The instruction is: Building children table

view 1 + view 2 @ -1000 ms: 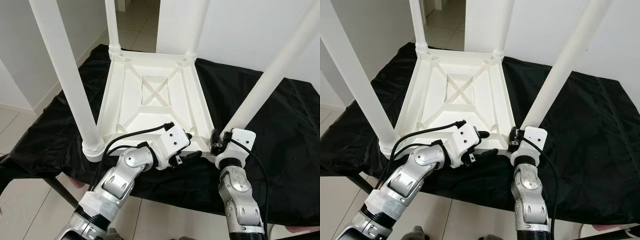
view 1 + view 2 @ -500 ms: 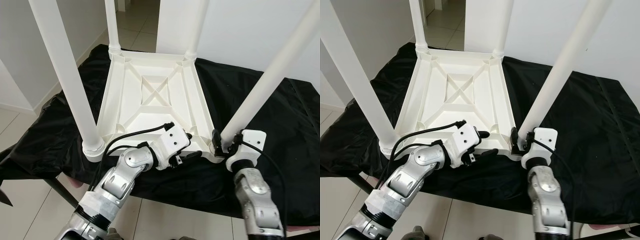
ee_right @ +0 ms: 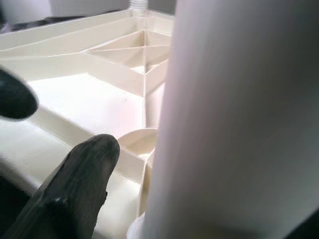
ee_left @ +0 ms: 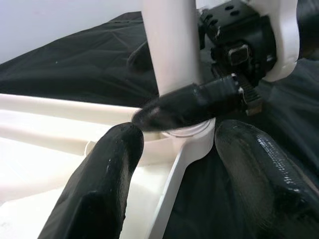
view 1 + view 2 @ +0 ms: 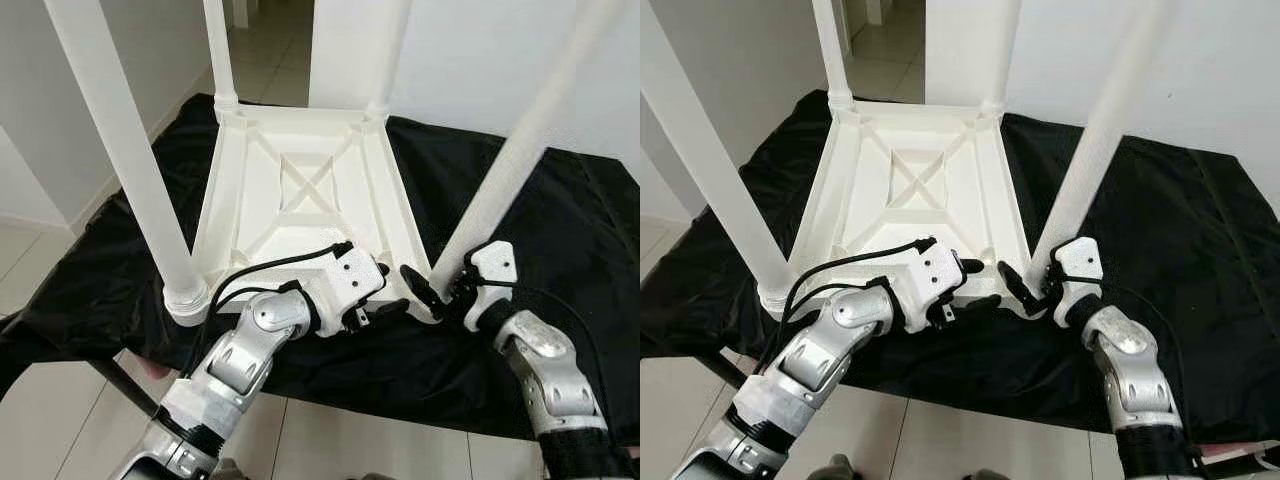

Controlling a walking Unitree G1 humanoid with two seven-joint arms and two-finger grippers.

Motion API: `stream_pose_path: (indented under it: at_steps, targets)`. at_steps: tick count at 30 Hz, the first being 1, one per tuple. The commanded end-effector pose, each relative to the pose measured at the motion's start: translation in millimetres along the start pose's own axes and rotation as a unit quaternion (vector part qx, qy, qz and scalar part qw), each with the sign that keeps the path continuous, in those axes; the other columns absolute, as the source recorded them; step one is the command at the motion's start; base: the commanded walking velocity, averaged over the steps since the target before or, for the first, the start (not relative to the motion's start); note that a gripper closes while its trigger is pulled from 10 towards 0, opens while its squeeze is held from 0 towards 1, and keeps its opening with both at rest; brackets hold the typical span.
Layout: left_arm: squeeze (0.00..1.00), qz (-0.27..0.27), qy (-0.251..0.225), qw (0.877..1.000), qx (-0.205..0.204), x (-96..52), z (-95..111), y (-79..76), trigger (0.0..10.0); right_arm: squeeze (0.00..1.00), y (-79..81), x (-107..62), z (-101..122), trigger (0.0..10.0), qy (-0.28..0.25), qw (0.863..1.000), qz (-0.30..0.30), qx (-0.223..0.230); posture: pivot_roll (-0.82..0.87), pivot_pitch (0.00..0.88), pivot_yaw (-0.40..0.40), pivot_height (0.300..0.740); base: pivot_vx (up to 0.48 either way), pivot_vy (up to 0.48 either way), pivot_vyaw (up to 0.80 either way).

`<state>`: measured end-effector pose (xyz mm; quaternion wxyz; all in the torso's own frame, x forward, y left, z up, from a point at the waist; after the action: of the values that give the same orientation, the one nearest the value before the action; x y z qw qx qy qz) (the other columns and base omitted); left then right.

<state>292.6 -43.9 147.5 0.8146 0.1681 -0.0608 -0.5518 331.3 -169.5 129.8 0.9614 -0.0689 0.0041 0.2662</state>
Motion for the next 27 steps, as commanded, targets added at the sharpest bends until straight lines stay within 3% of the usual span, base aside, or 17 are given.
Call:
stream_pose_path:
  at_steps: [1,10,11,13,14,16,17,22,23,24,25,27]
  targets:
    - [0.0,-0.013,0.0,1.0,0.002,2.2,1.4,-2.9,10.0,0.0,3.0,2.4,-4.0,10.0,0.009,1.0,0.018,-0.003,0.05,0.0,-0.033,0.74,0.0,0.0,0.0]
    - [0.0,-0.011,-0.005,1.0,0.003,5.2,3.6,-0.9,10.0,0.0,-2.1,4.9,-8.7,10.0,0.02,0.999,0.038,-0.028,0.04,0.0,-0.033,0.74,0.0,0.0,0.0]
    - [0.0,-0.011,-0.005,1.0,0.003,5.6,4.0,-0.5,10.0,0.0,-1.4,3.7,-8.8,4.5,0.018,0.999,0.04,-0.023,0.04,0.0,-0.032,0.74,0.0,0.0,0.0]
    - [0.0,-0.011,-0.006,1.0,0.004,5.7,4.1,-0.2,10.0,0.0,-0.8,3.0,-8.7,4.5,0.017,0.999,0.042,-0.018,0.04,0.0,-0.031,0.74,0.0,0.0,0.0]
    - [0.0,-0.011,-0.006,1.0,0.005,6.0,4.4,0.0,10.0,0.0,0.6,-0.2,-11.0,0.7,0.016,0.999,0.042,-0.015,0.04,0.0,-0.03,0.74,0.0,0.0,0.0]
    - [0.0,-0.012,-0.006,1.0,0.005,6.1,4.5,-0.1,10.0,0.0,0.9,-1.4,-12.2,0.7,0.016,0.999,0.04,-0.014,0.04,0.0,-0.03,0.74,0.0,0.0,0.0]
    - [0.0,-0.011,-0.007,1.0,0.006,6.2,4.9,0.2,10.0,0.0,3.1,-3.5,-14.4,0.0,0.015,0.999,0.038,-0.006,0.05,0.0,-0.035,0.74,0.0,0.0,0.0]
    - [0.0,-0.008,-0.005,1.0,0.006,5.0,4.3,1.9,10.0,0.0,10.8,-6.8,-17.8,0.0,0.007,0.999,0.035,0.013,0.05,0.0,-0.034,0.74,0.0,0.0,0.0]
    - [0.0,-0.008,-0.003,1.0,0.005,3.7,3.1,1.6,10.0,0.0,9.9,-5.7,-16.7,4.8,0.001,1.0,0.007,0.021,0.05,0.0,-0.039,0.74,0.0,0.0,0.0]
    - [0.0,-0.008,-0.003,1.0,0.005,3.3,2.7,1.3,10.0,0.0,9.3,-5.1,-16.5,4.8,0.001,1.0,-0.003,0.029,0.05,0.0,-0.041,0.74,0.0,0.0,0.0]
    - [0.0,-0.008,-0.002,1.0,0.005,3.1,2.2,0.9,10.0,0.0,8.4,-4.4,-14.5,10.0,-0.003,0.999,-0.016,0.033,0.05,0.0,-0.041,0.74,0.0,0.0,0.0]
    - [0.0,-0.004,0.0,1.0,0.003,3.0,1.4,1.5,10.0,0.0,3.0,-2.6,-13.4,10.0,0.0,0.997,-0.061,0.045,0.05,0.0,-0.041,0.74,0.0,0.0,0.0]
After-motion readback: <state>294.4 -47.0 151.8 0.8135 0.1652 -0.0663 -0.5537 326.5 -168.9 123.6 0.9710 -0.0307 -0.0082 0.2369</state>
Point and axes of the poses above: a point about 5 cm out from each wrist's last joint towards the gripper, its own x axis pointing out of the wrist towards the gripper, its own z axis along the axis of the wrist's last joint, y = z × x, the point moved 6 cm from there along x, pointing out of the wrist towards the gripper, and after that the axes turned 4 degrees about x, right-handed, at the moved point
